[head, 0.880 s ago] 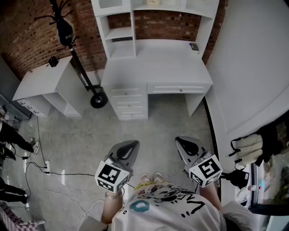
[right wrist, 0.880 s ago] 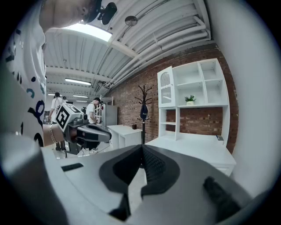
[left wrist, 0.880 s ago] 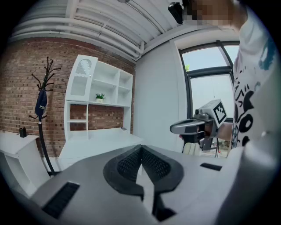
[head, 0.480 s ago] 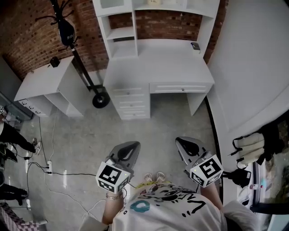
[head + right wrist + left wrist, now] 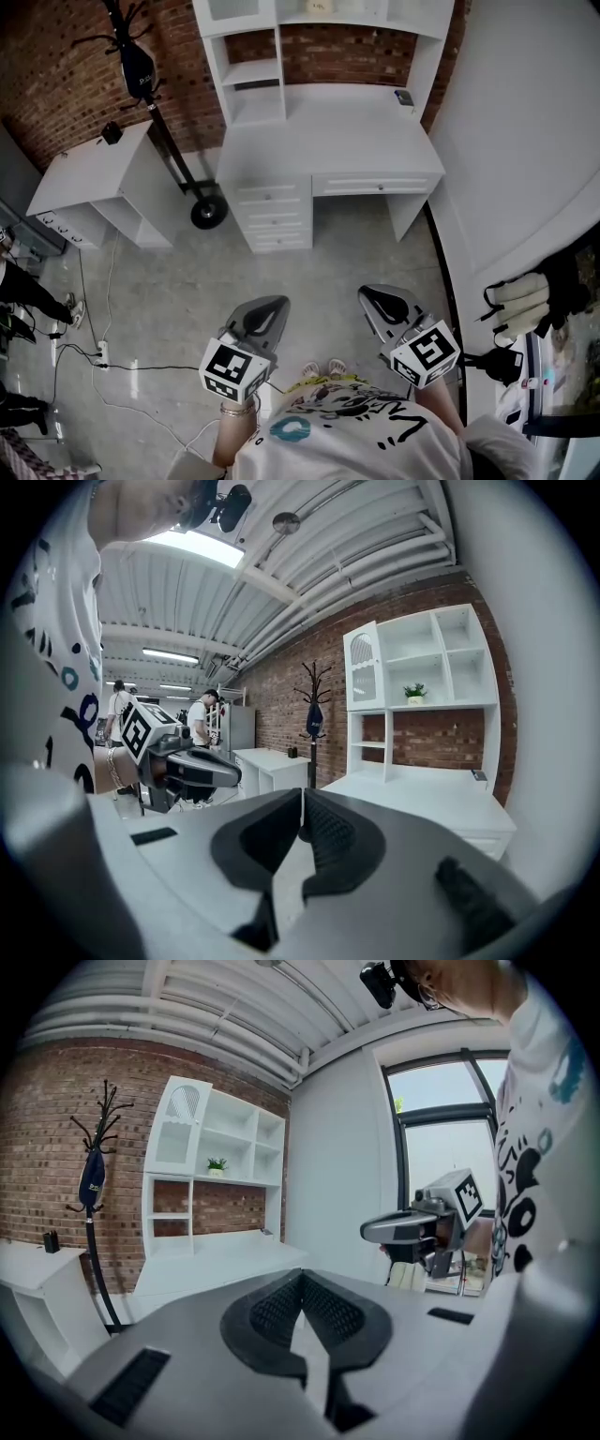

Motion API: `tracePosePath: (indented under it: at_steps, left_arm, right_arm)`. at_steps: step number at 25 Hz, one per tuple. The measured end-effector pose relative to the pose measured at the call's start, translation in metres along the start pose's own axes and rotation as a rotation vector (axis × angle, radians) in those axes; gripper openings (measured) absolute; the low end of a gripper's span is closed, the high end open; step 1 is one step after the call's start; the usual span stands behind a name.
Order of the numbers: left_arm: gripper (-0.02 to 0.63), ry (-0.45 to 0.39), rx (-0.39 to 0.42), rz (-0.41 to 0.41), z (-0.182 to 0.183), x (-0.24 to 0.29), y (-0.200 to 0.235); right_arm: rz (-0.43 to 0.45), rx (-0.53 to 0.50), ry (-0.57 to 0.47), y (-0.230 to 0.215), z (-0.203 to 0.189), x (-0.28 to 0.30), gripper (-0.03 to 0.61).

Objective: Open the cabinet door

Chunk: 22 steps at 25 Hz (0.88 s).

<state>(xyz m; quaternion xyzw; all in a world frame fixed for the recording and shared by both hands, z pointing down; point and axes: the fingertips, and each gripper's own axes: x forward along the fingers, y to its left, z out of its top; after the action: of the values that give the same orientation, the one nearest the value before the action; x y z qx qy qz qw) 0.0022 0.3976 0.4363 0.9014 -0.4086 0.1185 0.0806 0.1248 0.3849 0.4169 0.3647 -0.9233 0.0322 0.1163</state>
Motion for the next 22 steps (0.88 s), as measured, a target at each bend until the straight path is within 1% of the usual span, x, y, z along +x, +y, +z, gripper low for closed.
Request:
tracePosePath:
  at_steps: [5,10,13,15,18,22]
  left_arm:
    - [0.014,0.011,-0.002,-0.013,-0.005,-0.008,0.003]
    - [0.014,0.047,-0.027,-0.016,-0.025,-0.011,0.010]
    - [0.014,0.044,-0.026,-0.025,-0.022,-0.009,0.014]
    - [0.014,0.038,-0.023,-0.023,-0.019,-0.007,0.019]
    - [0.014,0.039,-0.021,-0.026,-0.020,0.000,0.025]
    - [0.014,0.045,-0.037,-0.031,-0.022,0.012,0.031]
  right_arm:
    - [-0.050,0.067,0.000,0.002,-0.007,0.003,0.029]
    - [-0.061,0.101,0.024,0.007,-0.020,0.007,0.029]
    - [-0.091,0.125,0.036,-0.001,-0.023,0.006,0.029]
    - [-0.105,0.146,0.022,-0.008,-0.021,0.008,0.029]
    - [-0.109,0.144,0.005,-0.017,-0.015,0.014,0.029]
    - [-0.116,0.123,0.039,-0.024,-0.018,0.027,0.029]
